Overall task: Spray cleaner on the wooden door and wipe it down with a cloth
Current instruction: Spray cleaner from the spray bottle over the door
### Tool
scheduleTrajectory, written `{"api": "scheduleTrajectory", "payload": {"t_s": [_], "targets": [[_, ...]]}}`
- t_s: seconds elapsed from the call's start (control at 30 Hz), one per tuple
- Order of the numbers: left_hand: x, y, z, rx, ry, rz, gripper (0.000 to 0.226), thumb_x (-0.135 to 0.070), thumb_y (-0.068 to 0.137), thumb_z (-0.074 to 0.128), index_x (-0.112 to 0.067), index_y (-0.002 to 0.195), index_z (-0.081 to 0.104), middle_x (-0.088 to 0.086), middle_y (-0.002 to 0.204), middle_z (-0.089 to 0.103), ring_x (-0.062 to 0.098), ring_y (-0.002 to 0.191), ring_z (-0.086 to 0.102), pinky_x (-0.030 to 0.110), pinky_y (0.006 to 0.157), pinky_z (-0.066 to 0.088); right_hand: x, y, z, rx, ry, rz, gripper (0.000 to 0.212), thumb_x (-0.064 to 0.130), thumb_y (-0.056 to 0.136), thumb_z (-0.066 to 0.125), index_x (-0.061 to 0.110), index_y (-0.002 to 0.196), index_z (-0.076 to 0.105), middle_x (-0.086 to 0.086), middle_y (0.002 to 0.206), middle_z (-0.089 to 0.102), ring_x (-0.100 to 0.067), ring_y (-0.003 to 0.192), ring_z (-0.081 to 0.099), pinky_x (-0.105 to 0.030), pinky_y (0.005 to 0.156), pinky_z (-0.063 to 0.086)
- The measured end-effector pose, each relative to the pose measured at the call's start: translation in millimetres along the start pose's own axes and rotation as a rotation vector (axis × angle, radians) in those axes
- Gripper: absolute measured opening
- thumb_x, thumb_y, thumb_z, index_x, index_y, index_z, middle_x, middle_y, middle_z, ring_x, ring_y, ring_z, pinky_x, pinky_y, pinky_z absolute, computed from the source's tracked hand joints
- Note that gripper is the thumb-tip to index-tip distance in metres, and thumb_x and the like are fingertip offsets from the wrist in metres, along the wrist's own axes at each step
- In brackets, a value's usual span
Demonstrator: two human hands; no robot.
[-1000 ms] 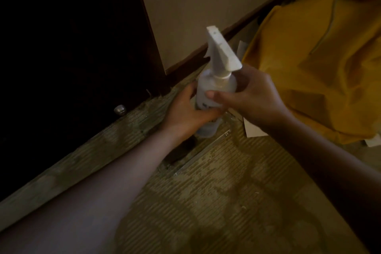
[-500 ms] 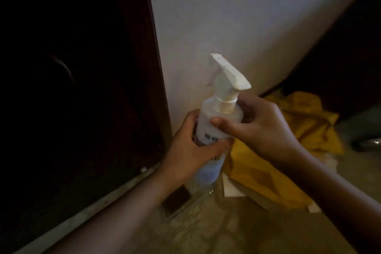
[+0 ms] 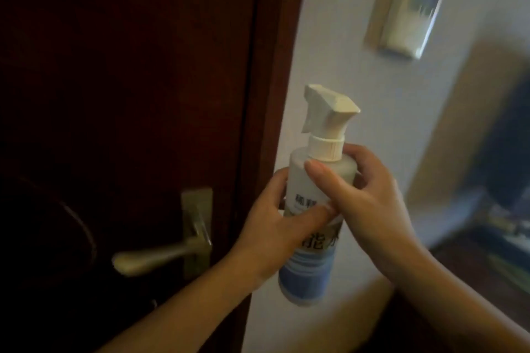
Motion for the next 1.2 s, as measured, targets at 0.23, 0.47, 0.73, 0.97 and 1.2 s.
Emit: {"api": "scheduleTrajectory", "payload": {"t_s": [0.23,0.47,0.73,0.97,1.2], "targets": [[-229,-5,-35,-0.091,0.133,0.212,0.055,-0.039,0.059,0.068,-0.032,0.111,0.054,-0.003,0.105,0.068,0.006,0.094,0.066,0.020,0.075,0.054,211,45,21,0.129,0.161,-0.167,0.075,0.056,0.050,0.065,0.025,0.117,0.053,0.007,0.096,0.067,0.002,0.080,0.066,-0.012,0.060,0.051],[-371,-92,-98,-0.191,0.338,0.291,0.053,-0.047,0.062,0.066,-0.035,0.112,0.053,-0.007,0.101,0.069,0.004,0.090,0.067,0.017,0.067,0.053,345,6,88,0.275,0.320,-0.211,0.073,0.067,0.054,0.068,0.018,0.107,0.062,0.002,0.091,0.071,-0.007,0.080,0.069,-0.018,0.061,0.052],[-478,-208,-157,-0.308,0.430,0.314,0.052,-0.048,0.065,0.063,-0.030,0.113,0.054,-0.002,0.102,0.069,0.009,0.090,0.068,0.021,0.069,0.055,466,-66,171,0.493,0.447,-0.296,0.065,0.062,0.055,0.060,0.023,0.106,0.060,0.002,0.096,0.070,-0.012,0.088,0.068,-0.028,0.076,0.054],[-529,-265,-171,-0.352,0.421,0.338,0.053,-0.050,0.065,0.061,-0.032,0.115,0.054,-0.006,0.103,0.069,0.007,0.094,0.066,0.020,0.070,0.054,524,-96,190,0.676,0.426,-0.343,0.044,0.049,0.072,0.068,0.022,0.107,0.064,-0.001,0.101,0.070,-0.016,0.093,0.068,-0.036,0.084,0.054],[-546,-315,-169,-0.462,0.337,0.325,0.086,-0.053,0.051,0.080,-0.031,0.122,0.037,-0.018,0.096,0.069,0.003,0.088,0.067,0.014,0.062,0.052,552,-128,192,0.784,0.456,-0.447,0.043,0.043,0.067,0.068,0.024,0.104,0.060,0.001,0.095,0.071,-0.017,0.088,0.069,-0.032,0.078,0.057]]}}
Point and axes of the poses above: each hand's wrist, its own y-axis towards the middle knuckle, its own z-axis out of the palm, x = y × z, the point moved 1 cm from there along y, towards the middle knuckle
